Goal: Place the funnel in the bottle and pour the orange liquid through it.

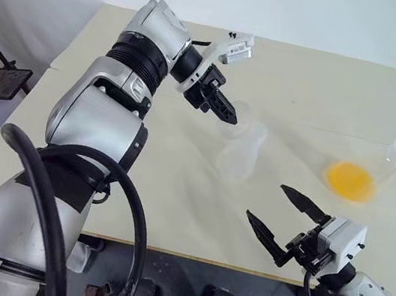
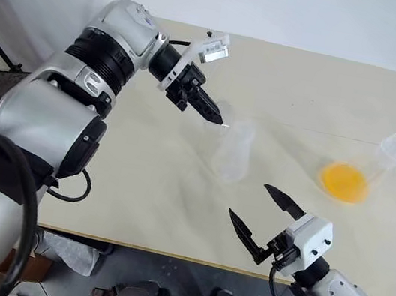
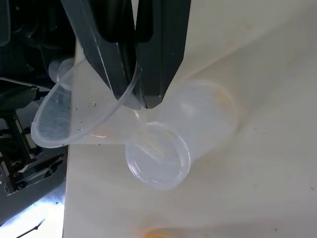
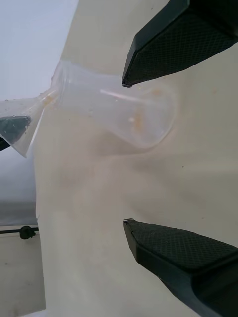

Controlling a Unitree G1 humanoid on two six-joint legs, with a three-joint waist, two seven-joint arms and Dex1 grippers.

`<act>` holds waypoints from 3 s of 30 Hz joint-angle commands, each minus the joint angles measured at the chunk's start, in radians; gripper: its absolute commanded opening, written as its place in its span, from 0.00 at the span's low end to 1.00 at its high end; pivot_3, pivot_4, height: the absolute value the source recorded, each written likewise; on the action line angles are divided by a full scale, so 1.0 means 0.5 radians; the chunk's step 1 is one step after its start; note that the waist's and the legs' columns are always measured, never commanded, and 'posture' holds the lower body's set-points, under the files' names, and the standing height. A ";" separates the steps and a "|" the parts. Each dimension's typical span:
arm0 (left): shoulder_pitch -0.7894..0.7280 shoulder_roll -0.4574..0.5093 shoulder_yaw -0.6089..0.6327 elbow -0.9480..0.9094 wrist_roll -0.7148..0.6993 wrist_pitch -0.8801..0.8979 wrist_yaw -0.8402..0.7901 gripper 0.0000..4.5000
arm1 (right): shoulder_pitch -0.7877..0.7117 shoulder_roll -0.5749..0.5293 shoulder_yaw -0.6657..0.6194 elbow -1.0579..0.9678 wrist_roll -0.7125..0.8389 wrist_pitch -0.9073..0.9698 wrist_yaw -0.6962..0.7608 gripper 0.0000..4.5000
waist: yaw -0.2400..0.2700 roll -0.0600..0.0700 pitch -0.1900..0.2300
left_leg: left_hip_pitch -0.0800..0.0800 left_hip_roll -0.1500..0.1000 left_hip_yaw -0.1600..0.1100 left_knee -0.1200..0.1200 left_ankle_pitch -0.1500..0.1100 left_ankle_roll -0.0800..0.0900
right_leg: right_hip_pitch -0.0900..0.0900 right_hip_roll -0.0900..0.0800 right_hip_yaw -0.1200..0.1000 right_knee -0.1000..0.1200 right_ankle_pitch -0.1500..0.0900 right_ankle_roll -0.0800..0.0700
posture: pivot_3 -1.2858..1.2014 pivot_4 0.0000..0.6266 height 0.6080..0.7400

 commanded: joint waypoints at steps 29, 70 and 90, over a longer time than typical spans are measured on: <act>0.031 -0.099 0.419 0.016 -0.088 -0.226 0.606 0.99 | -0.005 0.033 0.040 -0.040 -0.034 -0.068 -0.034 1.00 | -0.002 0.000 0.000 | 0.000 0.000 0.000 0.000 0.000 0.000 | 0.000 0.000 0.000 0.002 0.000 0.000 | 0.52 0.24 1.00; 3.063 0.609 1.184 -2.967 -1.246 -1.079 0.836 0.99 | 0.368 0.113 -1.228 0.283 0.461 0.017 -0.378 1.00 | -0.012 0.017 -0.013 | 0.011 0.000 -0.011 -0.001 -0.001 -0.001 | 0.009 -0.007 0.020 0.002 -0.001 -0.001 | 0.52 0.24 1.00; 3.116 0.639 1.111 -3.276 -1.449 -0.874 1.112 0.99 | -1.144 -0.460 -0.756 1.359 0.180 0.549 -0.564 1.00 | -0.003 0.021 -0.015 | 0.005 0.000 -0.011 0.000 0.001 0.000 | 0.006 -0.004 0.013 0.002 -0.001 -0.003 | 0.52 0.24 1.00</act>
